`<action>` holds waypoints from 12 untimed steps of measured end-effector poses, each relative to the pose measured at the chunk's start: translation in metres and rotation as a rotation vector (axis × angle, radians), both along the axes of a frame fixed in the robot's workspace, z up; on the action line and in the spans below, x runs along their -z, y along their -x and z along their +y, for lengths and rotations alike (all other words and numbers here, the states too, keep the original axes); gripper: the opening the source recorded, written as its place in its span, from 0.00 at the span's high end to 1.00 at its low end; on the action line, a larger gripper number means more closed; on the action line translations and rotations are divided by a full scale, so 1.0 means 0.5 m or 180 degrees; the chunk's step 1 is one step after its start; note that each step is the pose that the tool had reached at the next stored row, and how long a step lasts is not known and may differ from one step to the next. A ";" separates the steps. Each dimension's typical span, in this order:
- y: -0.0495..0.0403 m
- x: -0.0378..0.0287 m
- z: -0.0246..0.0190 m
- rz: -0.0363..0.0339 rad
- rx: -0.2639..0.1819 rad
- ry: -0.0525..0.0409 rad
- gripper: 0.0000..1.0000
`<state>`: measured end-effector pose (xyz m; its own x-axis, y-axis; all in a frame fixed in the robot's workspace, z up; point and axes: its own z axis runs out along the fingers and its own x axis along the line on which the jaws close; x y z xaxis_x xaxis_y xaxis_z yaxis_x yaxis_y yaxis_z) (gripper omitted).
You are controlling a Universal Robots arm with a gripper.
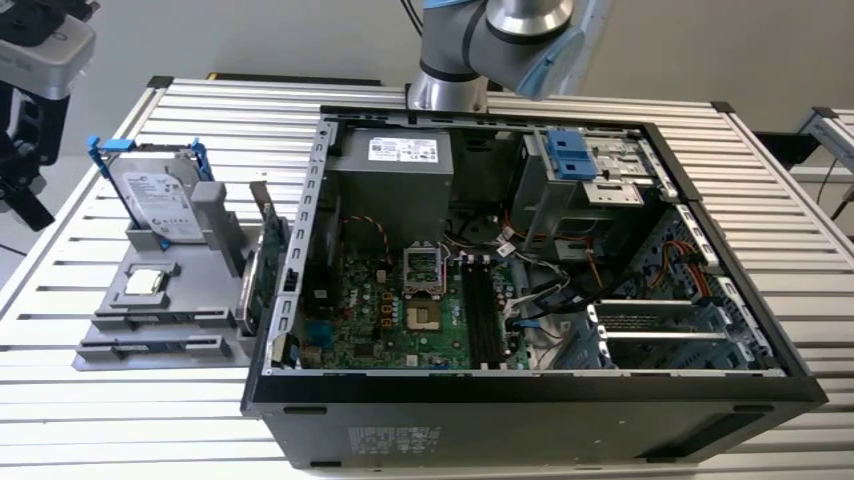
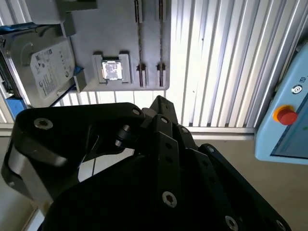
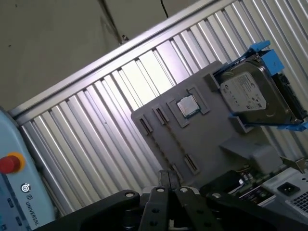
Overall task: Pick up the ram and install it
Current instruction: 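Pick up the ram and move it above insertion slot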
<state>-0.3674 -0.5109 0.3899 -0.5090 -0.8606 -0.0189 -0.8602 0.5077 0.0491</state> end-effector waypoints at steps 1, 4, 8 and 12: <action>0.000 0.000 0.0000 0.0000 -0.0027 0.0000 1.00; 0.000 0.000 0.0000 0.0000 -0.0108 0.0000 1.00; 0.000 0.000 0.0000 0.0000 -0.0220 0.0000 1.00; 0.000 0.000 0.0000 0.0000 -0.0338 0.0000 1.00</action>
